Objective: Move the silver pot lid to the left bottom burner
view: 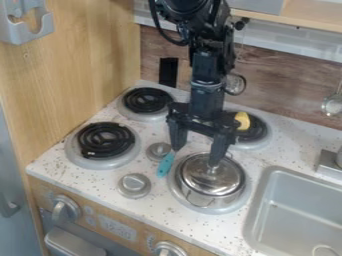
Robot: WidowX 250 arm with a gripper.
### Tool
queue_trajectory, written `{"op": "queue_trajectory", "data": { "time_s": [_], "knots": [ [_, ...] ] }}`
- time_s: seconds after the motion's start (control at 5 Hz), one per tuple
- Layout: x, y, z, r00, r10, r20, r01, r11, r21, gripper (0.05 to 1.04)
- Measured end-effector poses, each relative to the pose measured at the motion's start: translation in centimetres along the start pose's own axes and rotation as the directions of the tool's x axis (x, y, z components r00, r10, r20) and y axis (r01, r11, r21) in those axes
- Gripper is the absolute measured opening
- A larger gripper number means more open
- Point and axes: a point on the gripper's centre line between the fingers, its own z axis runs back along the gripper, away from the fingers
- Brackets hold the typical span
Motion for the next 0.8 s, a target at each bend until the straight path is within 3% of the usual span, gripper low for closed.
{"op": "queue_trajectory", "data": {
  "time_s": [0.2,0.4,0.8],
  "knots": [
    [-0.4,-0.1,-1.3,0.999,-0.001,-0.041,0.001,1.000,-0.002,0.999],
    [0.1,-0.5,-2.1,0.998,-0.032,-0.052,0.031,0.999,-0.007,0.999],
    [2.2,-1.1,-2.4,0.998,-0.059,-0.021,0.059,0.998,0.000,0.999]
  ]
}}
